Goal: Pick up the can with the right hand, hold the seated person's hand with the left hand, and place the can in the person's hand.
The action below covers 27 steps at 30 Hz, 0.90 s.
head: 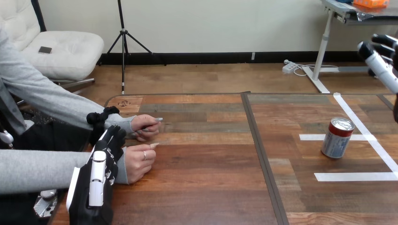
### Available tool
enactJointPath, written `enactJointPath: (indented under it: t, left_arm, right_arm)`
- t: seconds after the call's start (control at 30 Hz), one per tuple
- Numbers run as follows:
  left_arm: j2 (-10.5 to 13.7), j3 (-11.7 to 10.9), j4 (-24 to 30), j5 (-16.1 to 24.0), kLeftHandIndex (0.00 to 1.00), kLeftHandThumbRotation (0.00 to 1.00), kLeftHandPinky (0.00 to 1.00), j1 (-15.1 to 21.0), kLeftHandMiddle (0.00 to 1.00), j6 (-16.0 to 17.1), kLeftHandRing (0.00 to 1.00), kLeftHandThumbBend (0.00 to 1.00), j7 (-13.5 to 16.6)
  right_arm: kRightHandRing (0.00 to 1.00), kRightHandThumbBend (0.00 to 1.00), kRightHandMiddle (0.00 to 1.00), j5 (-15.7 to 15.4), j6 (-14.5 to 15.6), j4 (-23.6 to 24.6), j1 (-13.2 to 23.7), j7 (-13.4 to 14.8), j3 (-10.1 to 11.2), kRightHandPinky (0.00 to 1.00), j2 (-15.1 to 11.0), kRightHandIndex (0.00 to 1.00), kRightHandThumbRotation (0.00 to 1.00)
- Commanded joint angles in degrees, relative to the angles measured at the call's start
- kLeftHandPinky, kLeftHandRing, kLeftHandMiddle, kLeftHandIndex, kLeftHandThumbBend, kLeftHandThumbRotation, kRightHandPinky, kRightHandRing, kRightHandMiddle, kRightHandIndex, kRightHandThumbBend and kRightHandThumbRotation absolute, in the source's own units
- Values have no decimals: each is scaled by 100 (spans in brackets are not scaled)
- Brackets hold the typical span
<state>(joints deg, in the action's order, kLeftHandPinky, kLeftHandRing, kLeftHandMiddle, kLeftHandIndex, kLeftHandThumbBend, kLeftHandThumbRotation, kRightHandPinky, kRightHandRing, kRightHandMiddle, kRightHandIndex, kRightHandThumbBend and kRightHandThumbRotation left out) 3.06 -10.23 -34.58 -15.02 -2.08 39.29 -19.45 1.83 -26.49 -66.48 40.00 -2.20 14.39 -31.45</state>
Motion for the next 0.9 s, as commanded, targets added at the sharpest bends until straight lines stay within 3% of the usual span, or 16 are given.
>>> enactJointPath:
  t: [0.0, 0.37, 0.57, 0.87]
  left_arm:
    - [6, 14, 78, 50, 88, 100, 95, 341, 88, 86, 93, 41, -3]
    - [45, 13, 2, 15, 88, 100, 96, 379, 88, 126, 93, 42, -107]
    - [44, 2, 2, -20, 90, 100, 97, 387, 88, 116, 94, 42, -157]
    - [29, -9, 29, -30, 89, 100, 97, 378, 88, 86, 94, 40, -159]
  right_arm:
    - [84, 100, 83, 10, 58, -128, 510, 7, 33, 75, -150, 83, 45]
    - [86, 100, 86, -209, 302, -285, 428, 155, -129, 78, -224, 86, 34]
    - [88, 100, 88, -198, 398, -342, 368, 6, -85, 80, -200, 88, 30]
    - [89, 100, 89, -443, 581, -398, 294, 28, -254, 82, -226, 90, 30]
